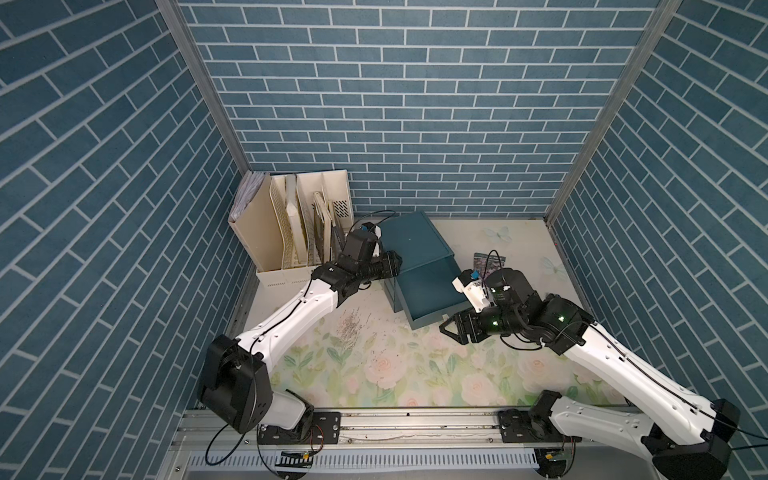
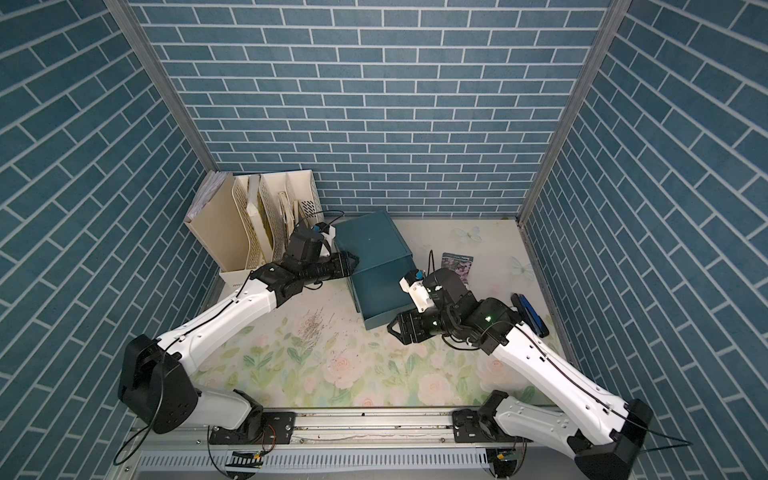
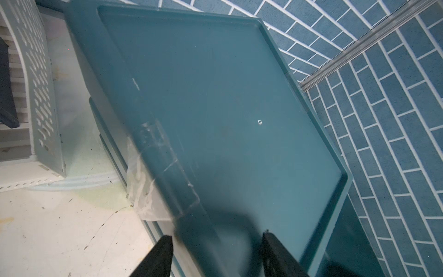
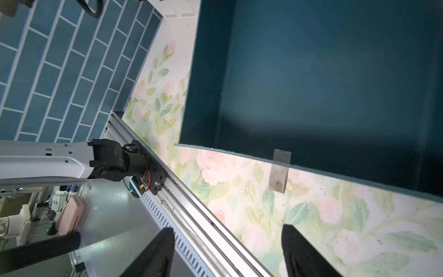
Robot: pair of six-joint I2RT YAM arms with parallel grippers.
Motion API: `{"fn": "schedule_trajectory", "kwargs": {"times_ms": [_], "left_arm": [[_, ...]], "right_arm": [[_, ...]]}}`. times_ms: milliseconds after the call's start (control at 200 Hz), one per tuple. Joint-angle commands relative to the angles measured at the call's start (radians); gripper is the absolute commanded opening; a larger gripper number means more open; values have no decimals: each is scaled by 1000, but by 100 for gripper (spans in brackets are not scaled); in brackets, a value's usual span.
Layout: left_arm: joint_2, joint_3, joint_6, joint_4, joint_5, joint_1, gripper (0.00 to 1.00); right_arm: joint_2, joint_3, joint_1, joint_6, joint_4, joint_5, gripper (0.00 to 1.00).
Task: Take the seed bags out of the drawer
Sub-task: Close the drawer in the storage box.
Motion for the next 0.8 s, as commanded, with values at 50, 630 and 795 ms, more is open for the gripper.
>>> {"fn": "schedule_trajectory", "kwargs": {"times_ms": [50,630,795], "left_arm": [[18,-30,33,-157,-8,-8,63],[24,-27,33,-153,-1,-8,63],[25,-27,34,-155,1,-8,63]], "right_arm": [[-31,-48,70,91,117,189,68],[25,-97,150,124,237,371,62],[44,-106,153,117,261,383,59]]}}
